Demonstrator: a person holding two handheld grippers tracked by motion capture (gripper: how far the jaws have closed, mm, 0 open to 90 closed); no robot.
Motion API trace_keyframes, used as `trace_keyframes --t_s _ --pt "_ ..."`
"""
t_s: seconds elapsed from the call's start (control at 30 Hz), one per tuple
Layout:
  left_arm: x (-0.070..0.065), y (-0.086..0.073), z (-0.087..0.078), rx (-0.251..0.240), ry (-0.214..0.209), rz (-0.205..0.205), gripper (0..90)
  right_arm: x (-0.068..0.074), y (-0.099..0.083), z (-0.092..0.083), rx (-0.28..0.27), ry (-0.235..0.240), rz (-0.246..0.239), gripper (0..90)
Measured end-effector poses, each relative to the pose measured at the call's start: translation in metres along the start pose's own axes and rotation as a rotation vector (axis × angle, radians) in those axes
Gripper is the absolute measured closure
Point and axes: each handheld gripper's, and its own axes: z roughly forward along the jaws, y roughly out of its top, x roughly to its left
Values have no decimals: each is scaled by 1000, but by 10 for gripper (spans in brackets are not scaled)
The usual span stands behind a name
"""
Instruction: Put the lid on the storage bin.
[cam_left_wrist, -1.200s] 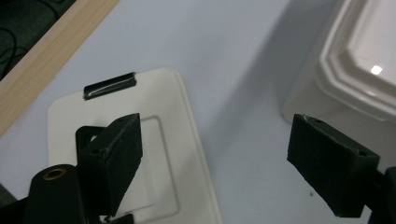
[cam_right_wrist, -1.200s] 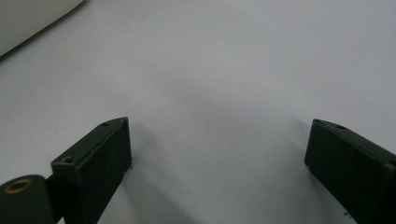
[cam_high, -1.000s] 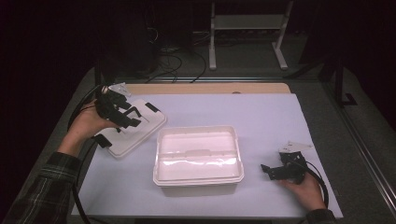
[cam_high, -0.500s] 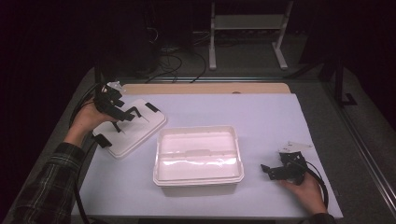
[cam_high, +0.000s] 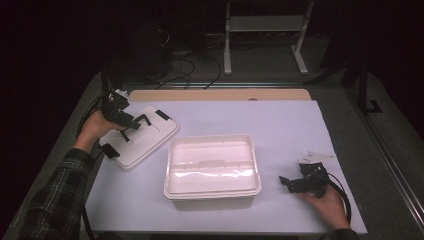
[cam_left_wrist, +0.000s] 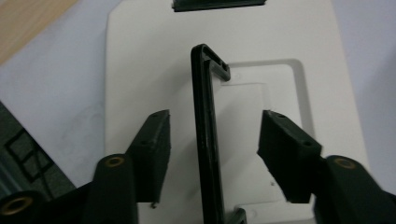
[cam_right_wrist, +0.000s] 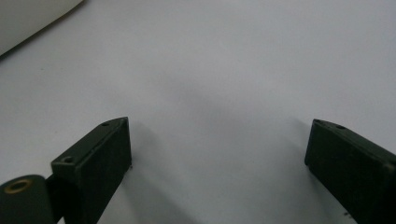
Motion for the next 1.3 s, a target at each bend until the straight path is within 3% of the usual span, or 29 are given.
trace_keyframes --t_s 0.5,0.67,0.73,0.9,1.1,1.3 --pt "3 3 4 57 -29 -56 801 0 0 0 0 0 1 65" --pt "0 5 2 56 -53 -65 832 0 0 0 0 0 1 65" --pt "-2 6 0 71 -25 -45 840 0 0 0 0 0 1 65" --pt "-7 7 -8 65 -23 -38 840 0 0 0 0 1 1 65" --pt "-16 13 -31 53 -6 -12 841 0 0 0 0 0 1 65" --pt "-29 18 -61 -5 -23 1 840 0 0 0 0 1 1 65"
